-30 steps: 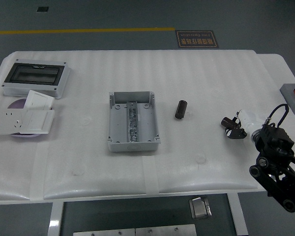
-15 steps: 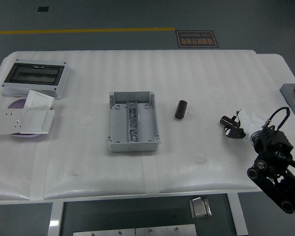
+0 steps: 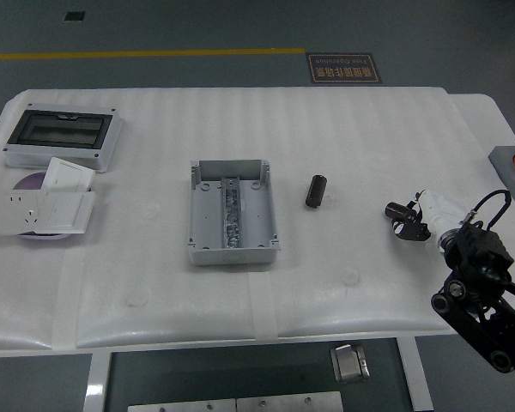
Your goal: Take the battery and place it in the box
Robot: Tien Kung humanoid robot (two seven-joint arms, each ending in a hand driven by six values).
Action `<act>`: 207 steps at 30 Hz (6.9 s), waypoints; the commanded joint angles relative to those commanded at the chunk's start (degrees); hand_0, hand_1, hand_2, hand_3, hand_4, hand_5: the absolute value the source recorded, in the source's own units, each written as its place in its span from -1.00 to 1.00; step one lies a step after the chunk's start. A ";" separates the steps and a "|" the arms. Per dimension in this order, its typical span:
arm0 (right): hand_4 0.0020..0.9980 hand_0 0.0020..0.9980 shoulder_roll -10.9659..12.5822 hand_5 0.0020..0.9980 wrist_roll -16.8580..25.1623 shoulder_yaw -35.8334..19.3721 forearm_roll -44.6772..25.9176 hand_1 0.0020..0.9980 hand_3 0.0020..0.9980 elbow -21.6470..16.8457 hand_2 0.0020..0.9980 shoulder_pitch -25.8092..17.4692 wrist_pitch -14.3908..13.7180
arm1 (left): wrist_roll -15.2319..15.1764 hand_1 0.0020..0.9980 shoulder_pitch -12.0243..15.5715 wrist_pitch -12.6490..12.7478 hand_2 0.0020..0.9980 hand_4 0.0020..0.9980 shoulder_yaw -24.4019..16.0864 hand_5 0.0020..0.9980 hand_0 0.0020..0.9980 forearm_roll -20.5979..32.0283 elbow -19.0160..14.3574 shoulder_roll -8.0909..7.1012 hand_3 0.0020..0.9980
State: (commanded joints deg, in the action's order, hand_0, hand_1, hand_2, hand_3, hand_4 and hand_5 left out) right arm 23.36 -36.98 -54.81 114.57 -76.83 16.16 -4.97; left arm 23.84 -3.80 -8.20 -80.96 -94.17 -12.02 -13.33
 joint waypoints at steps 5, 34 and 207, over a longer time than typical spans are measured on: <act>-0.03 -0.51 -0.07 -0.67 0.00 0.29 -0.54 -0.23 0.17 -2.48 -0.23 0.42 -1.23 | 0.04 0.31 0.04 -0.02 0.06 0.19 0.03 -0.89 0.19 0.05 -0.01 0.08 0.14; 0.42 -0.45 -3.68 -0.30 0.00 7.99 -0.10 -0.11 0.28 -0.15 -0.10 9.75 8.57 | 0.26 0.32 0.11 -0.39 0.07 0.18 0.19 -0.88 0.19 0.15 0.03 -0.01 0.14; 0.39 -0.34 -16.70 -0.25 20.15 46.34 -33.43 0.07 0.32 53.68 0.09 39.48 -6.32 | -0.69 0.30 -2.18 -1.69 0.01 0.17 2.23 -0.94 0.16 0.87 0.31 0.51 0.14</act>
State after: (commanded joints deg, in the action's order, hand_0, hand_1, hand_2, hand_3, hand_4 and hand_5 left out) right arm 6.65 -16.83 -8.47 81.14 -23.15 55.65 -11.29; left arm 23.15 -5.98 -9.89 -78.72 -93.30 -11.71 -12.83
